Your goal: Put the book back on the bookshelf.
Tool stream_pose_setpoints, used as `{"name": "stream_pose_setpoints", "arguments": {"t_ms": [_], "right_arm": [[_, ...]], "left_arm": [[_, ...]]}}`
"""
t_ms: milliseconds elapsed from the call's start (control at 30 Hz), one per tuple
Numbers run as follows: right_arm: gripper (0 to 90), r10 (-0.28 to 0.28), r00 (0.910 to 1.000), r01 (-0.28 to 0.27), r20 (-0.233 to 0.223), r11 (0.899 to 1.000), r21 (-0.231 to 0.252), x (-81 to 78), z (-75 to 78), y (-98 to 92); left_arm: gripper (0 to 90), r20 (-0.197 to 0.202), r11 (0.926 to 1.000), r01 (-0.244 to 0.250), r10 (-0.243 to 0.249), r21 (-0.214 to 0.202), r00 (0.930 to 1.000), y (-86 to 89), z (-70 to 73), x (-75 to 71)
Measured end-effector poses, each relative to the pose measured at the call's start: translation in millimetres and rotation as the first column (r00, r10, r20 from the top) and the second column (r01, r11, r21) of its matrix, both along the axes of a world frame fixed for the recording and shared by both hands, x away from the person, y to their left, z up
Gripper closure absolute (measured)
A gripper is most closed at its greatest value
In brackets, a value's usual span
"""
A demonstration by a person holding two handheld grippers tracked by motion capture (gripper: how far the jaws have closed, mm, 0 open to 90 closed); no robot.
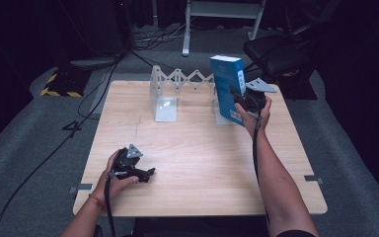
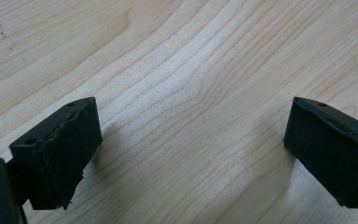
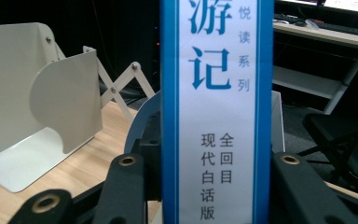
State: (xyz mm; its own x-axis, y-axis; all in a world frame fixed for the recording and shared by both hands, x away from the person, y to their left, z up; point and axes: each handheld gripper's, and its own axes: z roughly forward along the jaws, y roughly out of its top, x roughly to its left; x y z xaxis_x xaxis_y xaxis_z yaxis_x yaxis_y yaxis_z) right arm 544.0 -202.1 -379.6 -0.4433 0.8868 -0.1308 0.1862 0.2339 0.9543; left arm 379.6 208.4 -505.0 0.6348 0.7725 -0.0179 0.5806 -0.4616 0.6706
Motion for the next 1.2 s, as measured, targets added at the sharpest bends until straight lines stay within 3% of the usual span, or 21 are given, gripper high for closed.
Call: {"name": "stream_pose_setpoints", "arguments": {"t_ms": [200, 400, 533, 767, 900, 1033, 1200], "right_arm": [[62.2, -0.013, 0.9998, 0.012, 0.017, 0.999, 0.038, -0.5, -9.1, -1.6], [62.0, -0.021, 0.9970, 0.016, 0.075, 0.998, 0.066, -17.6, -22.9, -4.9], [61.9, -0.025, 0.9958, 0.018, 0.089, 0.997, 0.076, -28.2, -30.0, -7.3], [61.7, 0.048, 0.9975, -0.050, 0.052, 0.998, 0.032, -49.1, -46.2, -12.7], [61.6, 0.071, 0.9968, -0.072, 0.038, 0.997, 0.033, -56.9, -54.8, -10.0], [61.9, 0.082, 0.9955, -0.082, 0.048, 0.997, 0.001, -62.2, -55.0, -5.6], [62.3, 0.064, 0.9967, -0.064, 0.049, 0.998, 0.014, -53.1, -43.6, -5.7]], "left_arm": [[4.5, 0.003, 1.0000, 0.006, -0.006, 0.003, 1.0000, 0.3, 0.1, 0.2], [4.9, 0.001, 1.0000, 0.007, -0.007, 0.002, 1.0000, 0.0, 0.2, -0.3], [4.9, 0.005, 1.0000, 0.005, -0.005, 0.002, 1.0000, -0.2, 0.0, -0.7], [4.9, 0.007, 1.0000, 0.004, -0.004, 0.002, 1.0000, -0.3, -0.1, -0.8], [5.0, 0.007, 1.0000, 0.005, -0.005, 0.002, 1.0000, -0.3, -0.1, -0.8], [4.9, 0.006, 1.0000, 0.004, -0.004, 0.002, 1.0000, -0.3, -0.1, -1.0], [5.0, 0.002, 0.9999, 0.011, -0.011, 0.002, 0.9999, -0.3, 0.2, -1.2]]}}
